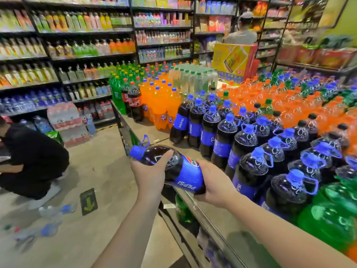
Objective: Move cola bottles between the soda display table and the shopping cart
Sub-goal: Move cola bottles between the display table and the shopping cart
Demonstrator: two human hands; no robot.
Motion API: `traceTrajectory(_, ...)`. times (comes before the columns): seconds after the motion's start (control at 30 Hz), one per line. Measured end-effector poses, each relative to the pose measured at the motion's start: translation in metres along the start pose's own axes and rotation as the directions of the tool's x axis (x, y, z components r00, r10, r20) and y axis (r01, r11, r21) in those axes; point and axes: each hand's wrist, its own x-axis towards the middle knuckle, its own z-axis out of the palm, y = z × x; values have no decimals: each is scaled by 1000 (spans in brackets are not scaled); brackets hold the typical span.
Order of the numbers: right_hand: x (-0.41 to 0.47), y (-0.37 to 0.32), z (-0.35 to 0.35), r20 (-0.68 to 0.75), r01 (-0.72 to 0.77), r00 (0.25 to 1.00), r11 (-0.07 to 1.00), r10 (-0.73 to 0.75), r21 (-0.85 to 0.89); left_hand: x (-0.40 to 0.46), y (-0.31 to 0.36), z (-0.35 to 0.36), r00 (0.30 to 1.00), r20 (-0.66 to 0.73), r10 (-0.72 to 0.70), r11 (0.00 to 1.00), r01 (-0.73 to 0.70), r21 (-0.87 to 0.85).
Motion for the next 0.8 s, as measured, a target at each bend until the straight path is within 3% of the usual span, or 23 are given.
traceTrajectory(0.3,55,54,35,-30,-329,944,944,328,-5,75,-36,77,992,123,24,993,-38,112)
traceTrajectory(0.47,66,72,53,-93,-472,877,881,471,16,106,-55,117,961,274,36,982,-85,169)
traceTrajectory(0.67,85,79,75,-144,-731,660,675,737,103,141,-76,164,876,482,19,966,-141,217)
traceTrajectory(0.8,93,78,96,-188,-841,477,508,858,187,157,-90,186,763,646,-12,947,-199,253)
